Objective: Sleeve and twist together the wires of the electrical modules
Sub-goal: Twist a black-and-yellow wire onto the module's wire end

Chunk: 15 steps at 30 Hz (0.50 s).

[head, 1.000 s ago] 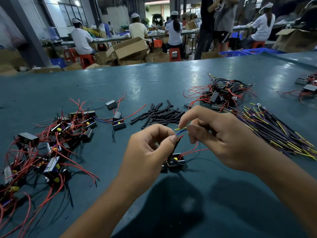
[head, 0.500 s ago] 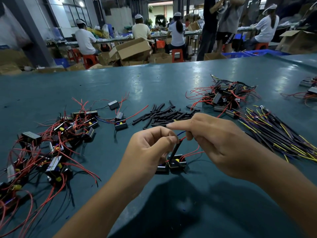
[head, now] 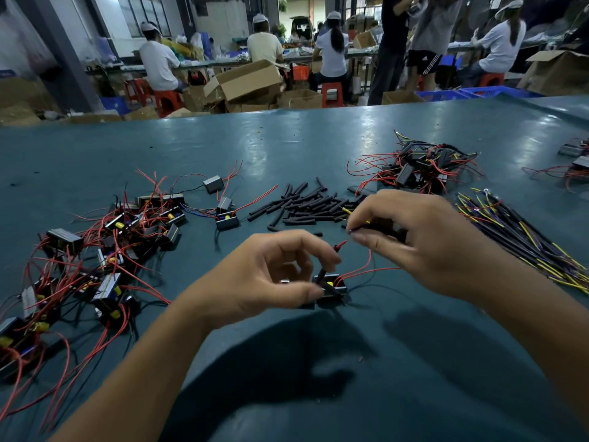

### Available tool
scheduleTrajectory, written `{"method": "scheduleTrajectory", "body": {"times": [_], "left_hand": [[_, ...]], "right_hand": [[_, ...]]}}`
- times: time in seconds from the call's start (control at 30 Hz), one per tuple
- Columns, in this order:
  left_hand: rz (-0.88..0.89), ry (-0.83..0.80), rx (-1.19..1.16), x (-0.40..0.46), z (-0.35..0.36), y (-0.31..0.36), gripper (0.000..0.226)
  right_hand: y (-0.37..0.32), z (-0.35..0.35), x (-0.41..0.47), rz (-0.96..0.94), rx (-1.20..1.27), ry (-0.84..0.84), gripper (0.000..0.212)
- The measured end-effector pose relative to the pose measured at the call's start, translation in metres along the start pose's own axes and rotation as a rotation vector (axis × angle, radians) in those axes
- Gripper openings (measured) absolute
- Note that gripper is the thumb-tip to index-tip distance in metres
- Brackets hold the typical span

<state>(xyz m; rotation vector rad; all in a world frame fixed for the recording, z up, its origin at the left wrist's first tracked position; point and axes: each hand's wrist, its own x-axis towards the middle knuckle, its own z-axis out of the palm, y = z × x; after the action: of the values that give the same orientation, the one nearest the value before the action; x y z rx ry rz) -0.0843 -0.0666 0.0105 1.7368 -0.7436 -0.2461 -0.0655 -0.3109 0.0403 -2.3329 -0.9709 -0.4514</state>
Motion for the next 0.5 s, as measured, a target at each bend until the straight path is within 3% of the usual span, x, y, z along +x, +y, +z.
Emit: {"method": "scheduleTrajectory", "body": {"times": [0.1, 0.23, 0.33, 0.5], "left_hand": [[0.011, -0.088, 0.214, 0.003, 0.003, -0.005, 0.037], [0.070, -0.061, 0.349, 0.011, 0.016, -0.015, 0.023], [0.080, 0.075, 0.253, 0.013, 0.023, -0.020, 0.011], [0.027, 0.300, -0.059, 0.019, 0.033, -0.030, 0.013]], "right_hand": [[0.006, 0.004, -0.007, 0.061, 0.014, 0.020, 0.004], [0.013, 0.020, -0.018, 0.176, 0.125, 0.167, 0.010], [0.009, 0.033, -0.023, 0.228, 0.209, 0.232, 0.011], [0.008, 0.049, -0.031, 0.329, 0.350, 0.251, 0.013]]}}
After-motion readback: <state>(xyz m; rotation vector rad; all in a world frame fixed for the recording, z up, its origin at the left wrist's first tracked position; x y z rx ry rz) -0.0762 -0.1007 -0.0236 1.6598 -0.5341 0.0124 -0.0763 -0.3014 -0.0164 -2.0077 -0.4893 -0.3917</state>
